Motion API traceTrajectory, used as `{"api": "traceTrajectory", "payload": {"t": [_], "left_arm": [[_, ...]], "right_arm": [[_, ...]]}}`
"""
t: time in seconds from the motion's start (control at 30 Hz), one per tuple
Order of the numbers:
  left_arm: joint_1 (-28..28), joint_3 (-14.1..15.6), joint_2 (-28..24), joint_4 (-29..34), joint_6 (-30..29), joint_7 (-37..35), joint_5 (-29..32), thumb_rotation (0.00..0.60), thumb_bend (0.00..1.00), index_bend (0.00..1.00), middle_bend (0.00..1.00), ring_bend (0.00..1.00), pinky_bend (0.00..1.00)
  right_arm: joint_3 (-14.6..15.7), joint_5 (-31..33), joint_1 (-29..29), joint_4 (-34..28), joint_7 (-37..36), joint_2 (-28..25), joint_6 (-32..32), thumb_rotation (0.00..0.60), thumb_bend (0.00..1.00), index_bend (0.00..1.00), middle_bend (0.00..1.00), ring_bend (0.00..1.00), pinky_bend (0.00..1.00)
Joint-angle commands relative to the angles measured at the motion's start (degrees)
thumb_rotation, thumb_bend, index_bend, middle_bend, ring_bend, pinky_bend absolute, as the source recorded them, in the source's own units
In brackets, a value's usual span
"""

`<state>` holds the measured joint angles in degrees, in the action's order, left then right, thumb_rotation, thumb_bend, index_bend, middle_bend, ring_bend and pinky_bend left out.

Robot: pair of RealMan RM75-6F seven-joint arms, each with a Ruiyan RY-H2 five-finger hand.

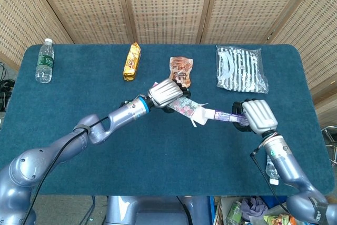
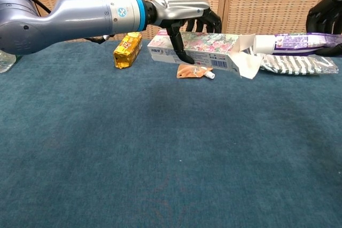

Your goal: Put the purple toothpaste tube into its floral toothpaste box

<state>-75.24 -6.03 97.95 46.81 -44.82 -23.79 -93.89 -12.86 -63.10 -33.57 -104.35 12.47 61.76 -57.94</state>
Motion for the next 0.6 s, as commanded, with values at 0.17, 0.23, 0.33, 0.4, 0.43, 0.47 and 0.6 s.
{"api": "traceTrajectory", "payload": {"t": [0.17, 0.23, 0.33, 0.4, 0.43, 0.47, 0.6], "left_arm": [[-0.5, -0.8, 0.5, 0.8, 0.3, 1.7, 1.7, 0.6, 0.23, 0.41, 0.44, 0.42, 0.44], [-0.6, -0.9, 0.5, 1.1, 0.5, 1.9, 2.1, 0.6, 0.23, 0.41, 0.44, 0.42, 0.44], [-0.8, -1.1, 0.3, 1.8, 0.6, 2.5, 2.6, 0.6, 0.23, 0.41, 0.44, 0.42, 0.44], [-0.9, -1.1, 0.2, 2.0, 0.6, 3.1, 2.7, 0.6, 0.23, 0.41, 0.44, 0.42, 0.44], [-1.0, -1.2, 0.2, 2.1, 0.6, 3.3, 2.8, 0.6, 0.23, 0.41, 0.44, 0.42, 0.44], [-1.1, -1.3, 0.2, 2.3, 0.7, 3.6, 3.0, 0.6, 0.23, 0.41, 0.44, 0.42, 0.44], [-1.4, -1.4, 0.2, 3.2, 1.1, 4.4, 3.3, 0.6, 0.23, 0.41, 0.44, 0.42, 0.44]], "right_arm": [[0.2, 1.7, -0.8, 0.1, 1.9, 1.2, -0.3, 0.6, 0.6, 0.63, 0.64, 0.47, 0.41], [0.3, 2.0, -0.9, 0.2, 2.1, 1.4, -0.4, 0.6, 0.6, 0.63, 0.64, 0.47, 0.41], [0.5, 2.3, -1.1, 0.2, 2.5, 1.7, -0.4, 0.6, 0.6, 0.63, 0.64, 0.47, 0.41], [0.5, 2.4, -1.2, 0.1, 2.7, 1.7, -0.5, 0.6, 0.6, 0.63, 0.64, 0.47, 0.41], [0.6, 2.5, -1.3, 0.1, 2.7, 1.8, -0.5, 0.6, 0.6, 0.63, 0.64, 0.47, 0.41], [0.5, 2.6, -1.3, 0.1, 2.9, 1.8, -0.5, 0.6, 0.6, 0.63, 0.64, 0.47, 0.41], [0.5, 3.1, -1.6, -0.2, 3.3, 1.8, -0.7, 0.6, 0.6, 0.63, 0.64, 0.47, 0.41]]}}
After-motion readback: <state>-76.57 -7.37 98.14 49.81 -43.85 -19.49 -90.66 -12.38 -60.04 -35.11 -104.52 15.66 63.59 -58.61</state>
